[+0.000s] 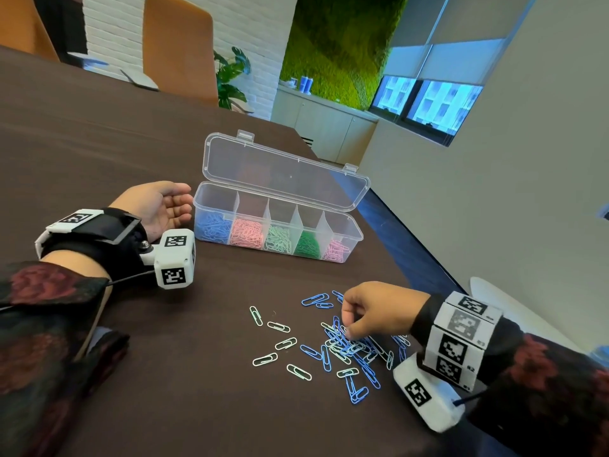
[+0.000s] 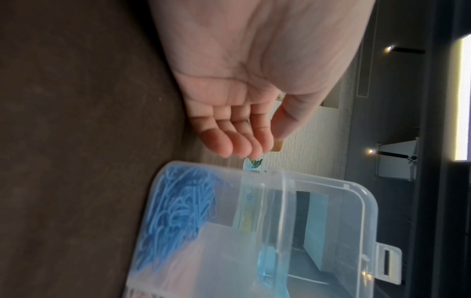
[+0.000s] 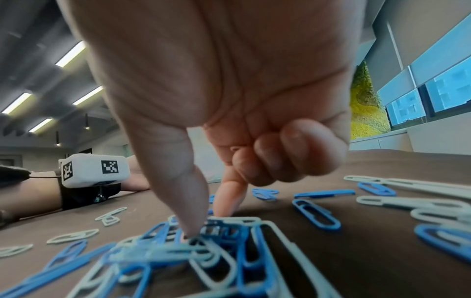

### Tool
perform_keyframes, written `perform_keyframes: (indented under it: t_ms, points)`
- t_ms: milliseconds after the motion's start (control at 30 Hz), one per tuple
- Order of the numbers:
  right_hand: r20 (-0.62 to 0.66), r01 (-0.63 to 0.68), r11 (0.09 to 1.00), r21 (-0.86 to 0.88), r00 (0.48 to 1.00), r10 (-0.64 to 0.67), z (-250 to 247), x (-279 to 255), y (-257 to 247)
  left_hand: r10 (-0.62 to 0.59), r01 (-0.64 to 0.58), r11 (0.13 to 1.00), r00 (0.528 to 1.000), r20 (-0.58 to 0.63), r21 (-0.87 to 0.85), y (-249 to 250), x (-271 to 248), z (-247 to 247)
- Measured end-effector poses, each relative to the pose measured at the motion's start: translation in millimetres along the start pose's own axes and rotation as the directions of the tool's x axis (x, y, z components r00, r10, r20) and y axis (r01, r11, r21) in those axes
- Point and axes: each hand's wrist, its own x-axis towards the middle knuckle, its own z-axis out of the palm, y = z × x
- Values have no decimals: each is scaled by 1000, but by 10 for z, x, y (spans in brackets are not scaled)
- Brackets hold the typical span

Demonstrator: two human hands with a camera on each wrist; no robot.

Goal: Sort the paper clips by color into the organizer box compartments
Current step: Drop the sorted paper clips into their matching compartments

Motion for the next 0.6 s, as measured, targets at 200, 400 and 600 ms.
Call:
perform_keyframes:
  t_ms: [200,400,600]
  points:
    - [-62,-7,973,-231,998,-7,-7,-30,-10,-2,2,1000,1000,-2,-8,4,-13,0]
    - [-79,0,992,-123,997,-10,-30,-48,-11,-2,2,1000,1000,-2,-11,-1,-9,6]
    - [-91,-41,993,-112,995,31,28,19,29,-5,5,1000,1000,0,-1,0,-15,13]
